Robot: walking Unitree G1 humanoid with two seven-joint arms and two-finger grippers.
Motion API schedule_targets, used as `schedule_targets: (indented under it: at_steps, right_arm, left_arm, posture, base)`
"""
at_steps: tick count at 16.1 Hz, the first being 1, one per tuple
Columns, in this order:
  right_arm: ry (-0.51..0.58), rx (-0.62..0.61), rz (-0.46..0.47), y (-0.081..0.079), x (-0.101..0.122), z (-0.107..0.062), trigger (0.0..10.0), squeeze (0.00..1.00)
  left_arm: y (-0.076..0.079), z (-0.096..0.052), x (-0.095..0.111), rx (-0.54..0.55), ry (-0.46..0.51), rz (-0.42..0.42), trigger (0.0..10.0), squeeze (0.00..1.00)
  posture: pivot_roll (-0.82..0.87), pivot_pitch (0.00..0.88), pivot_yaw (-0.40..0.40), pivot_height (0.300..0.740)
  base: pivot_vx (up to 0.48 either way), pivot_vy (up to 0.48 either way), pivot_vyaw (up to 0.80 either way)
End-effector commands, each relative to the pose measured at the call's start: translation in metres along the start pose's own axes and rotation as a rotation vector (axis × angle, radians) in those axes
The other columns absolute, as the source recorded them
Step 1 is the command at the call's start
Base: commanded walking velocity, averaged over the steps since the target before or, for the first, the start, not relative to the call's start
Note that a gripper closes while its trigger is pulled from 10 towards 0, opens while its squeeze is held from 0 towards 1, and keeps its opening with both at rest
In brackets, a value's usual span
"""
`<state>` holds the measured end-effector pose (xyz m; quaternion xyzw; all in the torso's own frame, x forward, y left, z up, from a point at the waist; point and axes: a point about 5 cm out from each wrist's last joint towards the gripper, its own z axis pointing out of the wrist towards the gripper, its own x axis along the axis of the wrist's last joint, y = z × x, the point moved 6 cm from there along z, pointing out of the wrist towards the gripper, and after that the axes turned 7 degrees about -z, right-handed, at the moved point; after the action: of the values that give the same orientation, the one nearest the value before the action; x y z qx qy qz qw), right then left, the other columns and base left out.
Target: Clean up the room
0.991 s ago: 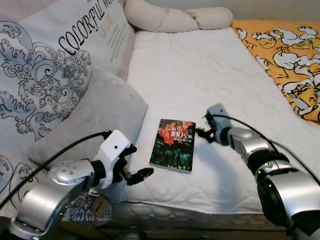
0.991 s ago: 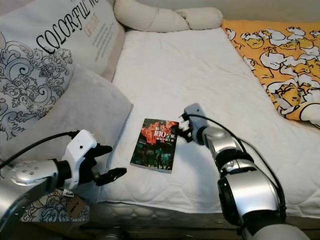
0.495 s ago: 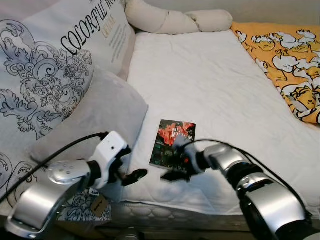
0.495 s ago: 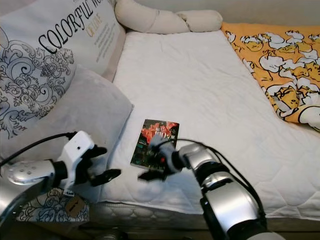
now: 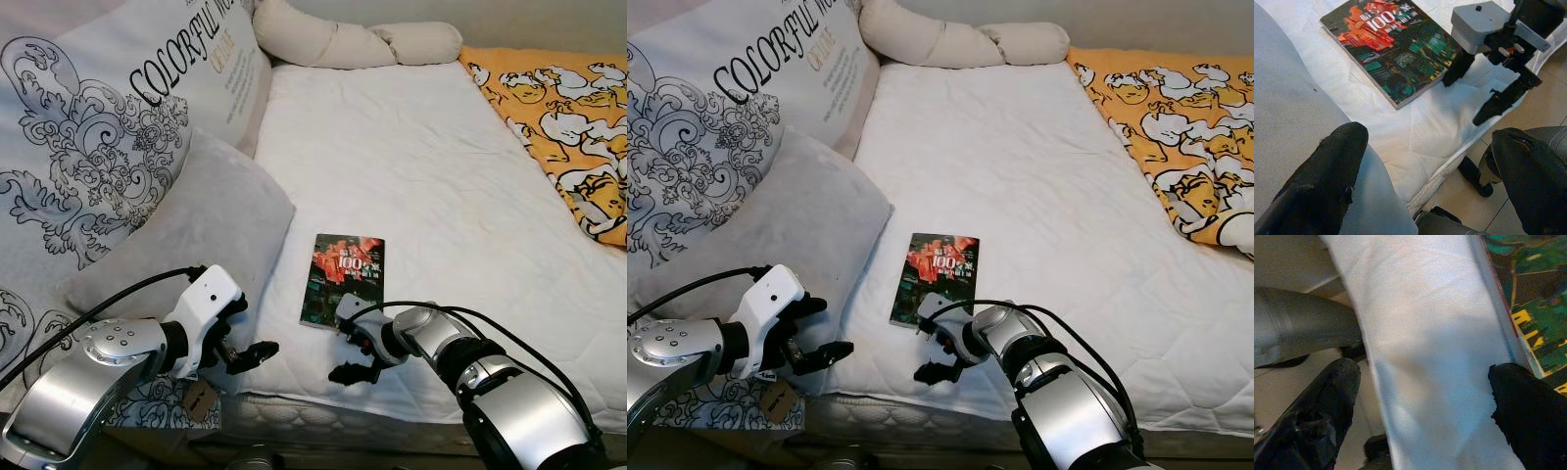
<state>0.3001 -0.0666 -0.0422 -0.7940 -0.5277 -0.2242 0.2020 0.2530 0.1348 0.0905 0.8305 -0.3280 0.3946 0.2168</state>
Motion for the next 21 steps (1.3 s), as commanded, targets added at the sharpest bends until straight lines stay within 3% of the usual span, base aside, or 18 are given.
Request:
schedule_targets:
  at_steps: [1,2,5,7,9,11,12,13,15,16,18,20,21]
  right_arm:
    - [0.010,-0.058,0.007,0.010,0.000,-0.004,10.0,1.00]
    - [0.022,-0.104,0.013,0.017,0.000,-0.007,10.0,1.00]
    - [0.109,-0.040,0.034,0.013,0.011,-0.011,10.0,1.00]
    - [0.219,0.054,0.063,0.010,0.019,-0.023,10.0,1.00]
    - [0.336,0.042,0.081,0.018,0.025,-0.040,10.0,1.00]
    - [0.428,-0.050,0.092,0.032,0.030,-0.057,10.0,1.00]
    - [0.551,-0.166,0.171,0.049,0.042,-0.076,10.0,1.00]
    - [0.705,-0.383,0.383,0.078,0.051,-0.099,10.0,1.00]
    - [0.810,-0.569,0.543,0.090,0.046,-0.113,10.0,1.00]
    - [0.820,-0.630,0.557,0.088,0.042,-0.116,10.0,1.00]
    - [0.824,-0.767,0.609,0.068,0.025,-0.118,10.0,1.00]
    - [0.805,-0.767,0.605,0.060,0.024,-0.117,10.0,1.00]
    - [0.733,-0.771,0.548,0.054,0.023,-0.110,10.0,1.00]
  left_arm:
    - [0.001,-0.001,0.001,-0.002,-0.007,0.014,10.0,0.00]
    - [0.001,-0.001,0.001,-0.005,-0.008,0.020,10.0,0.00]
    - [0.000,0.001,0.003,-0.004,-0.007,0.029,10.0,0.00]
    - [0.002,0.000,0.003,-0.002,0.017,0.009,10.0,0.00]
    - [0.004,-0.001,0.003,0.007,0.056,-0.021,10.0,0.00]
    - [-0.002,-0.001,0.009,0.071,0.127,-0.032,10.0,0.00]
    - [-0.017,-0.001,0.019,0.189,0.226,-0.075,10.0,0.00]
    - [-0.032,0.000,0.028,0.326,0.312,-0.113,10.0,0.00]
    - [-0.041,0.002,0.032,0.410,0.334,-0.109,10.0,0.00]
    - [-0.044,0.002,0.034,0.432,0.345,-0.124,10.0,0.00]
    - [-0.047,0.004,0.033,0.474,0.364,-0.142,10.0,0.00]
    - [-0.047,0.005,0.030,0.484,0.362,-0.139,10.0,0.00]
    - [-0.047,0.006,0.029,0.489,0.362,-0.132,10.0,0.00]
  posture:
    - [0.12,0.000,0.021,0.740]
    - [0.12,0.000,0.025,0.740]
    - [0.11,0.000,0.026,0.740]
    - [0.10,0.000,0.016,0.740]
    - [0.09,0.000,0.004,0.740]
    - [0.08,0.000,-0.004,0.740]
    - [0.07,0.000,-0.012,0.740]
    - [0.07,0.000,-0.043,0.740]
    - [0.07,0.000,-0.058,0.740]
    - [0.07,0.000,-0.059,0.740]
    - [0.06,0.000,-0.065,0.740]
    - [0.06,0.000,-0.065,0.740]
    - [0.06,0.000,-0.065,0.740]
  base:
    - [0.000,0.000,0.00]
    - [0.000,0.000,0.00]
    - [0.000,0.000,0.00]
    - [0.000,0.000,0.00]
    - [0.000,0.000,0.00]
    - [0.000,0.000,0.00]
    - [0.000,0.000,0.00]
    - [0.000,0.000,0.00]
    - [0.000,0.000,0.00]
    - [0.000,0.000,0.00]
    - [0.000,-0.127,0.00]
    - [0.000,-0.257,0.00]
    - [0.000,-0.247,0.00]
